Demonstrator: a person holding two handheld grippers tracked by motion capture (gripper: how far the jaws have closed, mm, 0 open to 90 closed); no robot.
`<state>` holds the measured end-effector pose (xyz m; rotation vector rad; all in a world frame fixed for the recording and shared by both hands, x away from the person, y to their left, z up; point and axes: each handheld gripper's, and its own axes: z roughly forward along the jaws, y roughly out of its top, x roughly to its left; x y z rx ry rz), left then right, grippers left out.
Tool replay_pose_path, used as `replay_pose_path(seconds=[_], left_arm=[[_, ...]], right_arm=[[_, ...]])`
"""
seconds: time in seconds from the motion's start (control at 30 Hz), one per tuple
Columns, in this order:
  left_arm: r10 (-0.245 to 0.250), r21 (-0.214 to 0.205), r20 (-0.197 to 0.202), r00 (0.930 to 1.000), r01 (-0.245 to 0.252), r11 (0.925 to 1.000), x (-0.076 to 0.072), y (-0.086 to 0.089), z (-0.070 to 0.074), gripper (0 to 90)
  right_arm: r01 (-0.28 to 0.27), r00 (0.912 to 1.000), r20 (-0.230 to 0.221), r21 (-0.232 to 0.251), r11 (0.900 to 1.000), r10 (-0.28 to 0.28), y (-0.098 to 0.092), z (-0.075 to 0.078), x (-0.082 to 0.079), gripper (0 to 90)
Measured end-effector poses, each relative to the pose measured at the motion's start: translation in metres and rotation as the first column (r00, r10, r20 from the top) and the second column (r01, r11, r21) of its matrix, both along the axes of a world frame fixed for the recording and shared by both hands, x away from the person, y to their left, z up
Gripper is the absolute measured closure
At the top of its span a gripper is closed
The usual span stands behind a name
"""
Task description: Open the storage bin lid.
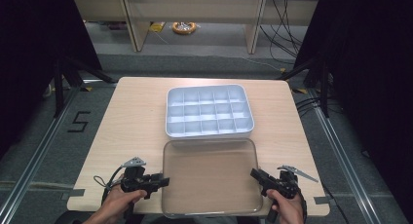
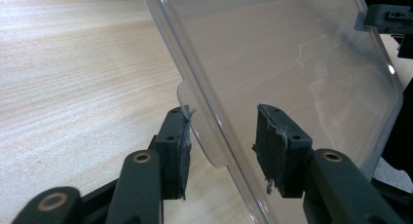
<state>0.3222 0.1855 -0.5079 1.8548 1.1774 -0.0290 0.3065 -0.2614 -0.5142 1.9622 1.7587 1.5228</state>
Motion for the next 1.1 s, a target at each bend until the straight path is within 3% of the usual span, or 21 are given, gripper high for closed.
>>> replay_pose_path(seconds=[0.03, 0.07, 0.1, 0.17, 0.23, 0.27, 0.37, 0.4, 0.47, 0.53, 0.67, 0.7, 0.77, 0.8, 0.83, 0.87, 0.9, 0.97, 1.0, 1.03, 1.1], left_arm=[[-0.001, 0.0, -0.001, 1.0, 0.001, 1.0, 0.001, 0.0, 0.0, 56.3], [0.005, 0.004, -0.005, 1.0, -0.005, 1.0, 0.002, 0.0, -0.001, 56.3], [0.006, 0.001, -0.008, 1.0, -0.006, 1.0, 0.002, -0.001, -0.001, 56.3], [0.006, 0.003, -0.009, 0.9999, -0.006, 1.0, 0.003, -0.001, -0.002, 56.2], [0.008, 0.003, -0.017, 0.9998, -0.008, 1.0, 0.004, -0.001, -0.002, 56.1], [0.009, 0.002, -0.017, 0.9998, -0.009, 1.0, 0.004, -0.001, -0.003, 56.1], [0.012, 0.002, -0.019, 0.9997, -0.012, 0.9999, 0.005, -0.001, -0.003, 55.9], [0.011, 0.006, -0.02, 0.9997, -0.011, 0.9999, 0.006, 0.0, -0.002, 55.9], [0.011, 0.004, -0.021, 0.9997, -0.011, 0.9999, 0.007, 0.0, -0.003, 56.0], [0.008, 0.007, -0.023, 0.9997, -0.008, 0.9999, 0.007, 0.0, -0.003, 55.9], [0.009, 0.007, -0.032, 0.9994, -0.009, 0.9999, 0.008, 0.0, -0.003, 55.8], [0.008, 0.013, -0.032, 0.9994, -0.008, 0.9999, 0.008, -0.001, -0.003, 55.3], [0.004, 0.024, -0.035, 0.9994, -0.003, 0.9997, 0.007, -0.002, -0.004, 54.0], [0.0, 0.035, -0.035, 0.9994, 0.001, 0.9994, 0.007, -0.002, -0.004, 53.3], [0.002, 0.046, -0.031, 0.9995, -0.001, 0.999, 0.007, -0.002, -0.005, 52.5], [0.007, 0.066, -0.016, 0.9999, -0.006, 0.9978, 0.007, -0.003, -0.004, 51.4], [0.01, 0.091, 0.008, 0.9999, -0.01, 0.9958, 0.006, -0.003, -0.003, 48.3], [0.025, 0.079, 0.033, 0.9991, -0.027, 0.9965, 0.006, -0.003, 0.001, 44.4], [0.022, 0.091, 0.061, 0.9979, -0.028, 0.9954, 0.005, -0.002, 0.004, 44.6], [0.024, 0.098, 0.074, 0.997, -0.031, 0.9947, 0.004, -0.001, 0.005, 44.8], [0.016, 0.098, 0.071, 0.9974, -0.023, 0.995, 0.004, 0.0, 0.006, 44.5]], right_arm=[[-0.002, 0.9999, -0.015, -0.021, 0.9998, 0.002, -0.001, 0.001, 0.0, 61.2], [-0.012, 0.9999, -0.005, -0.015, 0.9998, 0.012, -0.001, 0.001, 0.0, 61.1], [0.003, 0.9995, -0.032, 0.002, 1.0, -0.003, 0.001, 0.001, 0.0, 61.0], [-0.013, 0.9999, -0.004, -0.012, 0.9998, 0.013, -0.001, -0.002, 0.003, 60.8], [0.011, 0.9986, -0.051, -0.009, 0.9999, -0.012, 0.001, 0.0, 0.002, 60.6], [-0.003, 0.9997, -0.025, -0.009, 1.0, 0.003, 0.0, -0.002, 0.003, 60.5], [0.004, 0.9985, -0.055, -0.007, 1.0, -0.005, 0.001, -0.003, 0.004, 60.0], [0.01, 0.9988, -0.047, -0.022, 0.9997, -0.011, 0.001, -0.003, 0.005, 60.0], [-0.002, 0.9986, -0.053, 0.01, 0.9999, 0.003, 0.002, -0.003, 0.006, 59.6], [-0.011, 0.9992, -0.038, -0.01, 0.9999, 0.01, 0.001, -0.004, 0.006, 59.6], [-0.011, 0.9991, -0.042, -0.002, 0.9999, 0.011, 0.001, -0.003, 0.006, 59.3], [-0.004, 0.9991, -0.043, -0.012, 0.9999, 0.003, 0.002, -0.003, 0.006, 58.9], [-0.02, 0.9998, -0.004, -0.06, 0.998, 0.02, 0.001, -0.008, 0.009, 58.3], [-0.023, 0.9997, -0.007, -0.057, 0.9981, 0.022, 0.001, -0.007, 0.009, 58.2], [-0.008, 0.9988, -0.049, -0.032, 0.9995, 0.006, 0.004, -0.005, 0.008, 57.9], [-0.021, 0.9979, -0.061, -0.045, 0.9988, 0.018, 0.004, -0.004, 0.007, 57.0], [-0.022, 0.9983, -0.055, -0.041, 0.9989, 0.02, 0.005, -0.005, 0.008, 53.4], [-0.028, 0.9994, -0.021, -0.071, 0.9971, 0.026, 0.004, -0.008, 0.011, 49.4], [-0.036, 0.9991, -0.026, -0.081, 0.9961, 0.034, 0.003, -0.008, 0.011, 49.7], [-0.01, 0.9982, -0.06, -0.042, 0.9991, 0.008, 0.007, -0.004, 0.009, 48.4], [-0.003, 0.9993, -0.036, -0.063, 0.998, 0.001, 0.005, -0.001, 0.009, 46.7]])
